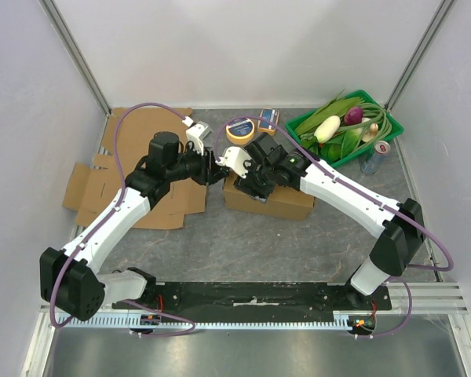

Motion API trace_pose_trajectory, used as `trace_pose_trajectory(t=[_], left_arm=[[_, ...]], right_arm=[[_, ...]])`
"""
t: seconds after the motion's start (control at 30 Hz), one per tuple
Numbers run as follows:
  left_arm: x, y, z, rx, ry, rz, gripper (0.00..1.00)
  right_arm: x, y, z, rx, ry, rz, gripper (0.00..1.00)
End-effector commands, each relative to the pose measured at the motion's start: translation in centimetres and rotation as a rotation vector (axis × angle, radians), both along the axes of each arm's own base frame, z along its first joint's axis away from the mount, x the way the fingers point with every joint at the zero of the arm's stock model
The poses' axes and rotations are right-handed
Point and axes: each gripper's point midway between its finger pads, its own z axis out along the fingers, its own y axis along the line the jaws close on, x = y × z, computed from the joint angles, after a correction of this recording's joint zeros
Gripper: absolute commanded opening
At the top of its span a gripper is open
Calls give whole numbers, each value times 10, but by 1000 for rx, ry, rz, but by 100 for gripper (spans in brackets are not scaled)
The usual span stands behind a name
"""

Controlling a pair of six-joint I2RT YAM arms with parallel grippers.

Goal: Fold the paper box

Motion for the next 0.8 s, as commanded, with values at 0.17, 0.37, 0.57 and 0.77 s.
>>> trace_pose_trajectory(t=[0.17, 0.37, 0.57, 0.77], left_arm=[[8, 10, -7, 83, -46, 31, 41], [11, 11, -18, 115, -33, 26, 30], [11, 7, -13, 112, 47, 31, 2], [10, -1, 12, 58, 124, 42, 2]], right_arm=[[-11, 14, -10, 84, 90, -16, 50], [-9, 12, -14, 71, 85, -27, 52], [-1, 9, -13, 59, 47, -59, 58], [1, 7, -19, 40, 46, -67, 59]])
